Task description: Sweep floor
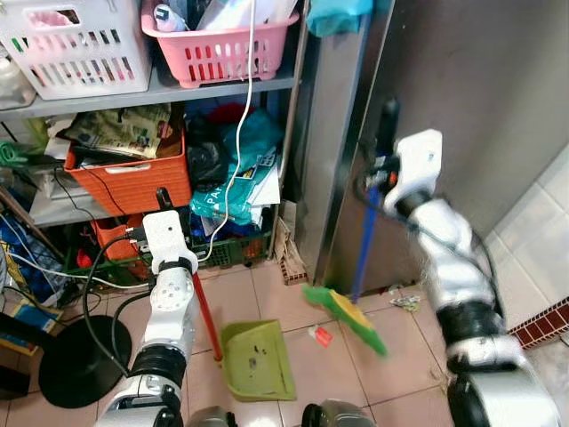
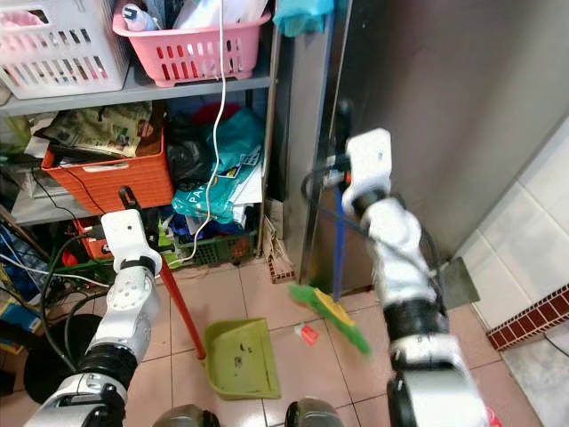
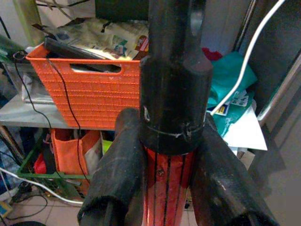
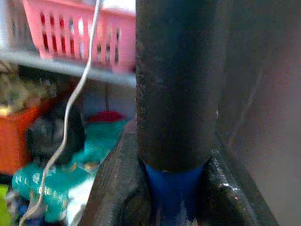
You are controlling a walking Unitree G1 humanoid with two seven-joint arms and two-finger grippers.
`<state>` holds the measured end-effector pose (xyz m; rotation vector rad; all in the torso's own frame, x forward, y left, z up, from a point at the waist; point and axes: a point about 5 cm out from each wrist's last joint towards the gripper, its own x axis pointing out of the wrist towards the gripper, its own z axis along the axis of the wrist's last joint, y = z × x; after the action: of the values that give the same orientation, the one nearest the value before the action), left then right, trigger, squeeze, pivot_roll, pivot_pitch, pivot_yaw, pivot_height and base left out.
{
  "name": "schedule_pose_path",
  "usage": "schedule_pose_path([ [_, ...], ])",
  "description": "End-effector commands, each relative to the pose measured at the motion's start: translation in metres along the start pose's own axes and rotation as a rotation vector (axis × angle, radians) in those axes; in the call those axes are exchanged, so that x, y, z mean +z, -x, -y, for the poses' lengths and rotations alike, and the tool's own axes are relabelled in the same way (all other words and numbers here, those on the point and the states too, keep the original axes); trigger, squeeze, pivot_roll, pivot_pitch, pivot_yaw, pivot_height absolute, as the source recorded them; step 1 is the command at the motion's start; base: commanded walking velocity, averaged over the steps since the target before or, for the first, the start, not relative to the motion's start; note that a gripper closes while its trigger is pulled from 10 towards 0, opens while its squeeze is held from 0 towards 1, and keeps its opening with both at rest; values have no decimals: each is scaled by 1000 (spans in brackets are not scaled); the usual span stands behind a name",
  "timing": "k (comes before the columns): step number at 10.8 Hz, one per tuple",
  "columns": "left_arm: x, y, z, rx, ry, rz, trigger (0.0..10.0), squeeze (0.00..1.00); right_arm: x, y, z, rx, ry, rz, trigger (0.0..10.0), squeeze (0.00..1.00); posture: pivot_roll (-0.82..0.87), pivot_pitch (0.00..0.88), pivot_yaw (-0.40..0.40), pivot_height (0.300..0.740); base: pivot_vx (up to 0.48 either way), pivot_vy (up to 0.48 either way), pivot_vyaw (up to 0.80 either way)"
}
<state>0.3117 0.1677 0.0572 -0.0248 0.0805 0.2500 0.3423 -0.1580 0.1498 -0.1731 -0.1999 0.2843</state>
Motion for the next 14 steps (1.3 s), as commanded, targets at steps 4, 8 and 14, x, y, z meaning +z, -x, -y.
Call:
schedule_pose_path([
  [4,4,-4,-1,10,-15,37,10000,0,-32,15,-32,-92,-81,-123,10000,0,-122,75,-7,740,0,0,0],
  [8,5,-6,3,-5,-11,37,10000,0,-9,-10,-29,-236,-614,-174,10000,0,-127,73,-1,740,0,0,0],
  [14,4,-3,5,-13,-19,33,10000,0,111,-36,-4,57,-41,251,10000,0,-134,77,7,740,0,0,0],
])
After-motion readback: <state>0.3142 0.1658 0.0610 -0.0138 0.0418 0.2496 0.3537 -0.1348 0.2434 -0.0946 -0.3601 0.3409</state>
